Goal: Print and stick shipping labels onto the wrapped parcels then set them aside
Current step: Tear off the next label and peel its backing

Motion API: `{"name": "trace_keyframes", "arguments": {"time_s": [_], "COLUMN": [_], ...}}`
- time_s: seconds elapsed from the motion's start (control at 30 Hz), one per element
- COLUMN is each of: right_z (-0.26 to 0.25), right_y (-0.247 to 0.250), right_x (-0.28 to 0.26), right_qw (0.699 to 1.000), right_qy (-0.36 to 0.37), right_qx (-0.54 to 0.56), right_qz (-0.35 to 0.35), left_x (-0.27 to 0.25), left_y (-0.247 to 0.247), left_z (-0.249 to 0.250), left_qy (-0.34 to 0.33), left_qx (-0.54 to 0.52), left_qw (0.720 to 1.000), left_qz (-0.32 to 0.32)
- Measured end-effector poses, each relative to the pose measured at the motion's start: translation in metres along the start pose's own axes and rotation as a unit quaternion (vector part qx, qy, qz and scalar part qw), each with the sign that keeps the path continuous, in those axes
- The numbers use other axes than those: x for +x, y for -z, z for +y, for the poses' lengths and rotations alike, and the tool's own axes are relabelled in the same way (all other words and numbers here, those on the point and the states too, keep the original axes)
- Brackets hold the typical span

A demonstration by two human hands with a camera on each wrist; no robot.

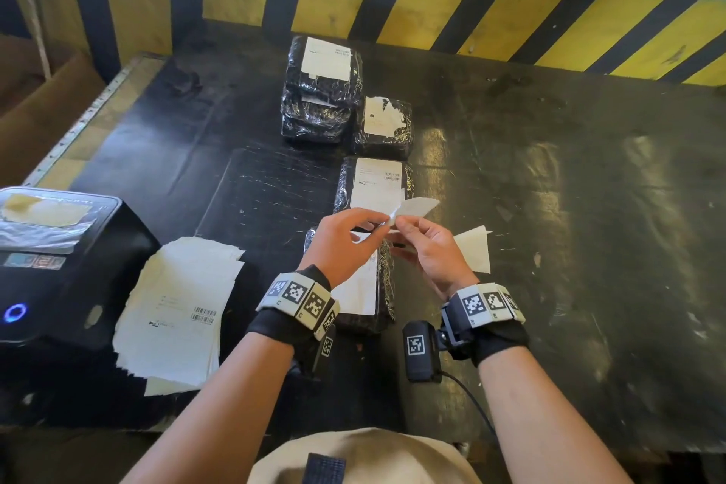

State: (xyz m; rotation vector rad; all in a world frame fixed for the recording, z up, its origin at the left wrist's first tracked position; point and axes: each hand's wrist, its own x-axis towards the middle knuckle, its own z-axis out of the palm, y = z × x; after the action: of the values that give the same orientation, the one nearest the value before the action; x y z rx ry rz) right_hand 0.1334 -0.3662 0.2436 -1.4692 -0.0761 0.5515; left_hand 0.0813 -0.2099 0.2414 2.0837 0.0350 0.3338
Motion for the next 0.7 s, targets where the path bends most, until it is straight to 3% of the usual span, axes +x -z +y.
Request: {"name": "trace_keyframes", "arguments": {"time_s": [0.7], "right_z": [-0.0024], "right_y": [-0.0013], "right_x": [0.0000], "right_qw": [0.998], "right_qy": [0.027], "right_qx": [-0.063], "right_qz": [0.011], "left_x": [0.0009], "left_y": [-0.0030], "left_z": [0.0047], "left_qy": [0.031], "left_qx": [0.020], "left_qw": [0.999], "left_qz": [0.001]}}
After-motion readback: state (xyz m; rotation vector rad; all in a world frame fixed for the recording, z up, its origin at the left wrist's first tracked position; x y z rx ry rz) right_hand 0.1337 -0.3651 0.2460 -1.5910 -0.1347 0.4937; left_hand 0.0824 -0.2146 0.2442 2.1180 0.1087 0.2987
